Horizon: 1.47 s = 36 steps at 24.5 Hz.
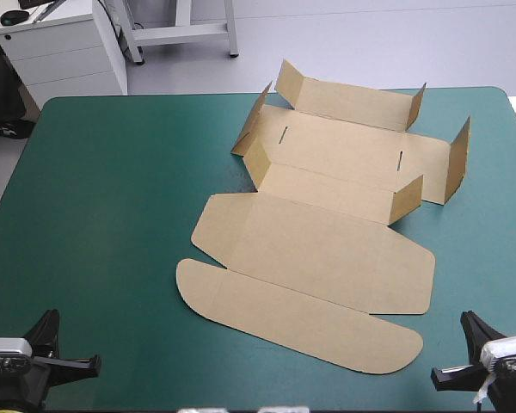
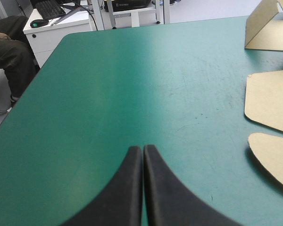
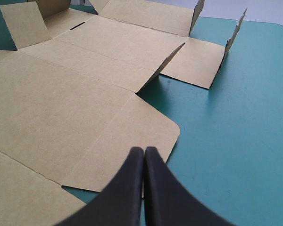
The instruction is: Fold the box
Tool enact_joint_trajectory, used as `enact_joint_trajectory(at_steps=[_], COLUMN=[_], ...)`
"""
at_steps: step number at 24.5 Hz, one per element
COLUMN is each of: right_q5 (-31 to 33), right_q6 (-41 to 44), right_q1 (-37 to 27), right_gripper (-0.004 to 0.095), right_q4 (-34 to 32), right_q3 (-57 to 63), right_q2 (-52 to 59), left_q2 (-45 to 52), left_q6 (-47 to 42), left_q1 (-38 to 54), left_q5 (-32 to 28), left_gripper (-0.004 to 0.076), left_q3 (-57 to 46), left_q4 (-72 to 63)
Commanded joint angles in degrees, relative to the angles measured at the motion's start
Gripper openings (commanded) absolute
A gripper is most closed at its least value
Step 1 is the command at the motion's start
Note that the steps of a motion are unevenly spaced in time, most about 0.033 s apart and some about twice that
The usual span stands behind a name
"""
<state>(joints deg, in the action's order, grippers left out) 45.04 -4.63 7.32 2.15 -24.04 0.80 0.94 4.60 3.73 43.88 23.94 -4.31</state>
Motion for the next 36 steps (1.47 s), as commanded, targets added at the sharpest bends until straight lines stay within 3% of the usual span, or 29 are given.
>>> enact_joint_trajectory(at_steps=[1, 11, 20, 23, 30, 36], right_q5=[-4.4, -4.4, -4.4, -4.4, -4.4, -4.4], right_q6=[-0.1, -0.1, 0.0, 0.1, 2.1, 21.4], right_q1=[-0.1, -0.1, -0.1, -0.1, -0.1, -0.1], right_gripper=[-0.002, 0.0014, 0.0621, 0.0725, 0.0724, 0.0724], right_q4=[-0.3, -0.3, -0.5, -0.6, -1.0, -6.1], right_q3=[-1.9, -1.9, -1.9, -1.9, -1.9, -2.2], right_q2=[1.2, 1.2, 1.2, 1.2, 1.2, -3.2], left_q2=[0.6, 0.6, 0.6, 0.6, 0.6, 0.6], left_q6=[-0.2, -0.2, -0.2, -0.2, -0.2, -0.2], left_q1=[-0.1, -0.1, -0.1, -0.1, -0.1, -0.1], left_q5=[-4.3, -4.3, -4.3, -4.3, -4.3, -4.3], left_gripper=[-0.001, -0.001, -0.001, -0.001, -0.001, -0.001], left_q3=[1.1, 1.1, 1.1, 1.1, 1.1, 1.1], left_q4=[-0.5, -0.5, -0.5, -0.5, -0.5, -0.5])
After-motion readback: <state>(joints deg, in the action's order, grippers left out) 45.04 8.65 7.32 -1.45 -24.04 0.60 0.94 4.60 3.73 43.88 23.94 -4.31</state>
